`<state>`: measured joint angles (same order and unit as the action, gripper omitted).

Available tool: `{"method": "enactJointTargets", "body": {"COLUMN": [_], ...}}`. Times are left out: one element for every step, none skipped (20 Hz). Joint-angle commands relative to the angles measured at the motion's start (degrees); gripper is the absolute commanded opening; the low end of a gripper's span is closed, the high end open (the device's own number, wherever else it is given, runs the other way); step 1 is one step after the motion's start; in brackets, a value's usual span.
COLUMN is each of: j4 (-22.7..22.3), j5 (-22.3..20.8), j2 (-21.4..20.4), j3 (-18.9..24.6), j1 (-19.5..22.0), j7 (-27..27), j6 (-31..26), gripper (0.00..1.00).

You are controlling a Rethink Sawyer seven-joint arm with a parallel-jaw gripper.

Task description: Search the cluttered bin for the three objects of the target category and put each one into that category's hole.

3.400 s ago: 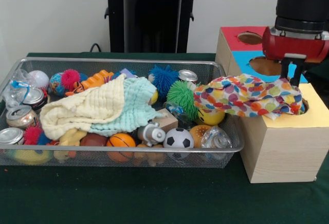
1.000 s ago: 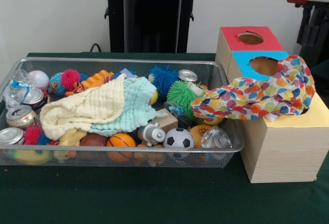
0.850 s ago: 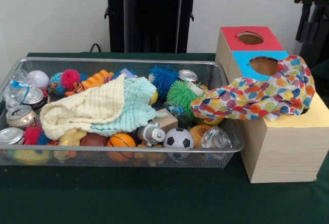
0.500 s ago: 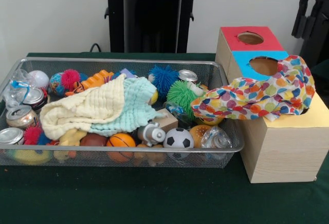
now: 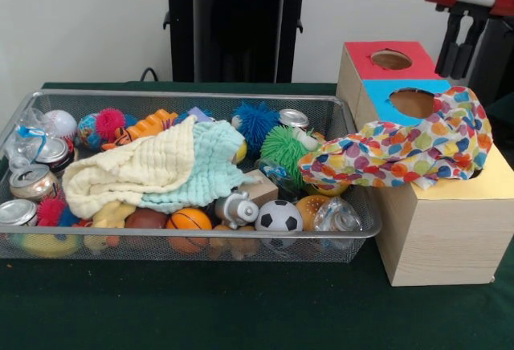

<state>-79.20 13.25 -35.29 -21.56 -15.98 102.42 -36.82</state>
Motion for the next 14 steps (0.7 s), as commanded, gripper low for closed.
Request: {"method": "enactJointTargets", "body": {"j4": [-2.24, -2.37, -2.23, -2.55, -2.57, -2.65, -2.66, -2.94, -3.32, -3.7, -3.98, -4.27, -4.34, -4.7], "j5": [-1.21, -1.15, -1.06, -0.93, -0.84, -0.67, -0.55, -0.45, -0.29, -0.13, 0.12, 0.37, 0.67, 0.76], "j2": [5.96, 6.08, 6.62, 6.6, 7.05, 6.92, 7.14, 7.14, 6.9, 6.66, 6.51, 6.36, 6.52, 6.51], "j3": [4.27, 4.47, 4.33, 4.43, 4.52, 4.58, 4.57, 4.45, 4.48, 4.51, 4.61, 4.71, 5.1, 5.3], "j1": [1.8, 1.9, 1.7, 1.72, 1.66, 1.81, 1.67, 1.41, 1.16, 0.92, 0.72, 0.52, 0.38, 0.35], "j7": [10.49, 10.32, 10.69, 10.65, 10.77, 10.62, 10.72, 10.89, 11.02, 11.15, 11.33, 11.52, 11.58, 11.58], "j6": [6.16, 6.65, 7.34, 7.64, 8.44, 8.49, 8.78, 8.87, 8.98, 9.1, 8.95, 8.8, 8.43, 8.71], "gripper": [0.0, 0.0, 0.0, 0.0, 0.0, 0.0, 0.0, 0.0, 0.0, 0.0, 0.0, 0.0, 0.0, 0.0]}}
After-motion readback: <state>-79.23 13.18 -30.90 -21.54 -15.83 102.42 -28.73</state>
